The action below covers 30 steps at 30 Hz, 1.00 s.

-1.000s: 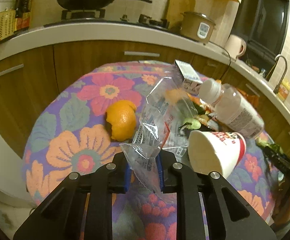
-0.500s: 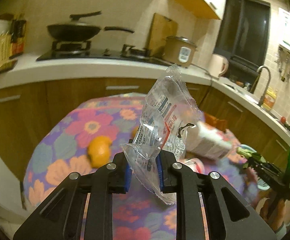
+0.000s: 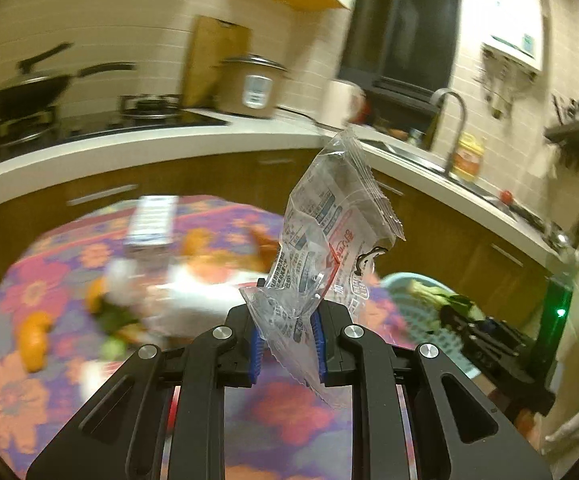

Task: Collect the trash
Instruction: 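Carry the bag and leaves over the blue basket and open both tools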

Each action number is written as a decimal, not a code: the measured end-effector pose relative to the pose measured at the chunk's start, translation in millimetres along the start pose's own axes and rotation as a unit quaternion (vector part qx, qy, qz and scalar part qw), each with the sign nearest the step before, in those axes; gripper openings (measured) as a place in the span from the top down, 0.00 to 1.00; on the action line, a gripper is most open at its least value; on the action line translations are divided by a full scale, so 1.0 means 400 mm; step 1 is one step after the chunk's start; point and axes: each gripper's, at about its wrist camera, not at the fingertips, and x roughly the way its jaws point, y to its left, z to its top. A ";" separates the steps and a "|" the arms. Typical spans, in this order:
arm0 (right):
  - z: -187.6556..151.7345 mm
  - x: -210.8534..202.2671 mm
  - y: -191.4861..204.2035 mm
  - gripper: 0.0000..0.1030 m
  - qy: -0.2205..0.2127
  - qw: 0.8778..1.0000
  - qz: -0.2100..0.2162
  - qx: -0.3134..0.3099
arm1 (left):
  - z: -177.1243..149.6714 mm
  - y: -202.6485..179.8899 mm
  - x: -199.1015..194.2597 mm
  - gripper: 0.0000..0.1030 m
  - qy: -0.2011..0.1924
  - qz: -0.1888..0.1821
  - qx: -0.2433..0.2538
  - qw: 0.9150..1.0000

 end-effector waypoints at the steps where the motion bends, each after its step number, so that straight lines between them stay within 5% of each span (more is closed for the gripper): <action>1: 0.002 0.001 -0.024 0.66 -0.001 1.000 -0.006 0.007 | 0.001 -0.026 0.017 0.82 0.003 -0.008 0.006 1.000; 9: -0.008 0.013 -0.192 0.66 0.003 0.997 -0.059 0.048 | 0.011 -0.229 0.176 0.82 0.039 -0.055 0.042 0.997; 16: -0.033 0.078 -0.328 0.66 0.056 0.990 -0.092 0.094 | -0.010 -0.365 0.342 0.82 0.091 -0.083 0.066 0.990; 24: -0.066 0.150 -0.376 0.63 0.111 0.983 -0.087 0.119 | -0.056 -0.403 0.475 0.81 0.155 -0.083 0.067 0.982; 30: -0.076 0.163 -0.381 0.55 0.130 0.980 -0.073 0.135 | -0.072 -0.414 0.506 0.65 0.170 -0.071 0.074 0.980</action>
